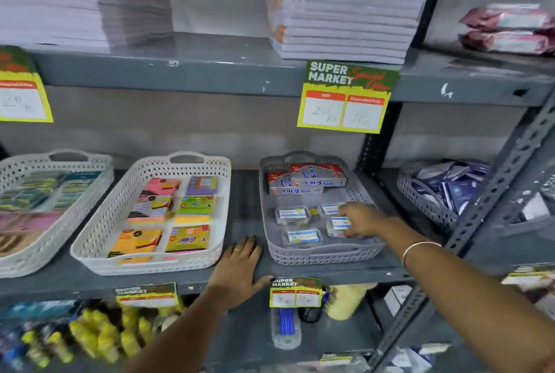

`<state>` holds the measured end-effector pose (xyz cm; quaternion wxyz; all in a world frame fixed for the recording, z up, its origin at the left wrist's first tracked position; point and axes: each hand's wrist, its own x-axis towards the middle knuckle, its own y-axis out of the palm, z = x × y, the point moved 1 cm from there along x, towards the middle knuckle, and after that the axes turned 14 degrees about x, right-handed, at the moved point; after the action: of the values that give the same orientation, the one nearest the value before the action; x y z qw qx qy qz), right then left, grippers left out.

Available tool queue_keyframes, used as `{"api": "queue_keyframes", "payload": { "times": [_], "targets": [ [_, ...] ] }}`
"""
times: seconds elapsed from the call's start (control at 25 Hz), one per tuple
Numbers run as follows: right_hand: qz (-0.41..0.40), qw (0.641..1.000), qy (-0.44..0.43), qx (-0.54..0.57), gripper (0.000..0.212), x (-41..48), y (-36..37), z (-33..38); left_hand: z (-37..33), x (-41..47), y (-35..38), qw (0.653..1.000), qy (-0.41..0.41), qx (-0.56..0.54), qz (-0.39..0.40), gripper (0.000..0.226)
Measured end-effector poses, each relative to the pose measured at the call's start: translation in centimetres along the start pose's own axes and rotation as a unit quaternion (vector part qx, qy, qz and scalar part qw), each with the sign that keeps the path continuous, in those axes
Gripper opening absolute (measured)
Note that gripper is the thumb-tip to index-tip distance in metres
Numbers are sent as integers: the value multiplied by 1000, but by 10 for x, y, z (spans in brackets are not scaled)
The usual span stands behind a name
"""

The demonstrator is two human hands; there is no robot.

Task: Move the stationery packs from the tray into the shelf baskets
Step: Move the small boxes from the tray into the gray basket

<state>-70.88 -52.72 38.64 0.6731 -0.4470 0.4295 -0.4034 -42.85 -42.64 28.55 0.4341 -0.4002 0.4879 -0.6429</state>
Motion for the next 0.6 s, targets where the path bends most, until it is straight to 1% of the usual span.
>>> {"api": "queue_keyframes", "payload": {
  "times": [0.04, 0.16, 0.24, 0.48, 0.6],
  "targets": [
    [7, 1000, 3, -7, 46, 1, 3, -3, 0, 0, 2, 1000, -1, -6, 0, 80],
    [13, 1000, 6, -21, 51, 0, 11, -7, 2, 0, 8, 1000, -3, -21, -10, 80],
    [12, 1000, 4, -18, 50, 0, 11, -7, 3, 0, 10, 999, -4, -23, -21, 80],
    [44, 999, 6, -3, 51, -2, 9, -7, 4, 0, 14, 998, -2, -35, -45, 80],
    [39, 999, 8, 1, 50, -4, 9, -9, 3, 0, 15, 998, -6, -36, -47, 80]
  ]
}}
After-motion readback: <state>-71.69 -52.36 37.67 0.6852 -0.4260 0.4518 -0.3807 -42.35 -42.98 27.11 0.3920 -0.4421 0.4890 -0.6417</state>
